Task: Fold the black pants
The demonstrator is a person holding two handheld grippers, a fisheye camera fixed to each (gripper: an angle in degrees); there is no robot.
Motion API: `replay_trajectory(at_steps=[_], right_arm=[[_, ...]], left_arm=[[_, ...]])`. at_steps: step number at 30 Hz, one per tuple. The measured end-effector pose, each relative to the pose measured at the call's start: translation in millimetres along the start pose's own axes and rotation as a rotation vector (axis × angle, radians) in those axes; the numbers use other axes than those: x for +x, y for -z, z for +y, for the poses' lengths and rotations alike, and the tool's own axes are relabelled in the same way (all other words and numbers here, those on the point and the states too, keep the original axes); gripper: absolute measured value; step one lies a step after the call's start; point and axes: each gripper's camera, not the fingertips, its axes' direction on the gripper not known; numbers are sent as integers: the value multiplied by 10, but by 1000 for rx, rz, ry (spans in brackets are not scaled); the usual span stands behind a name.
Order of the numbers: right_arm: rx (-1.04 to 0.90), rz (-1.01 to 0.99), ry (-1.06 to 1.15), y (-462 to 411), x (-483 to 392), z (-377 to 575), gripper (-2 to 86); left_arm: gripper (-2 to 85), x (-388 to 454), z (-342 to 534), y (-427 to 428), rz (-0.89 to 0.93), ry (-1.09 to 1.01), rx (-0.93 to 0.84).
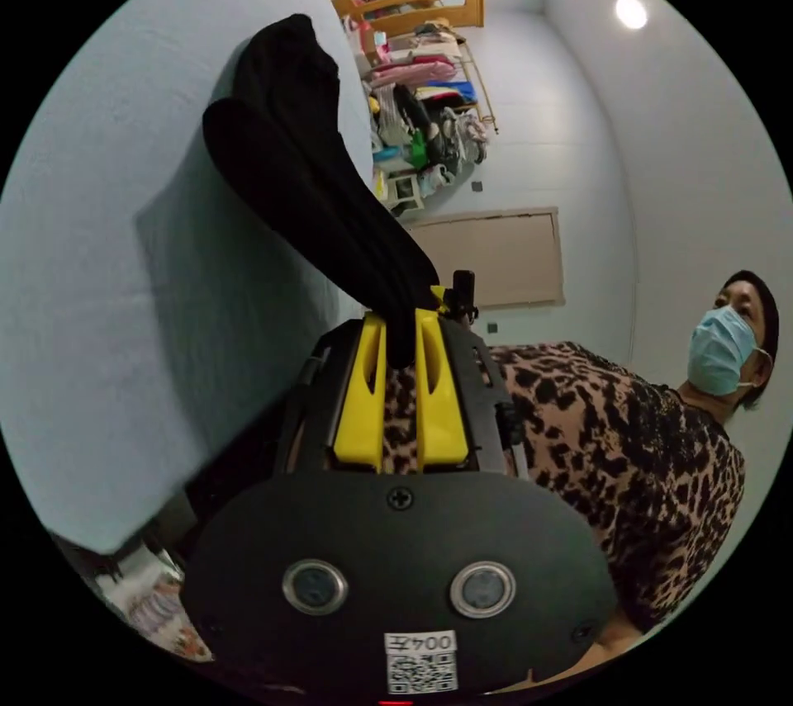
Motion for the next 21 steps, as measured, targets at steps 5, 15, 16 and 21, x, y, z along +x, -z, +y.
replay_trajectory(at_steps=[5, 15, 16, 21], right_arm=[[25, -112, -283, 69, 111, 504, 74], [165, -137, -280, 427, -376, -417, 75], [165, -131, -261, 456, -448, -612, 76], [158, -62, -228, 520, -636, -1435, 76]], left_arm=[[65, -76, 364, -25, 63, 261, -69], [71, 155, -431, 225, 132, 250, 108], [71, 168, -605, 260, 141, 244, 125], [71, 144, -1342, 382, 115, 235, 196]])
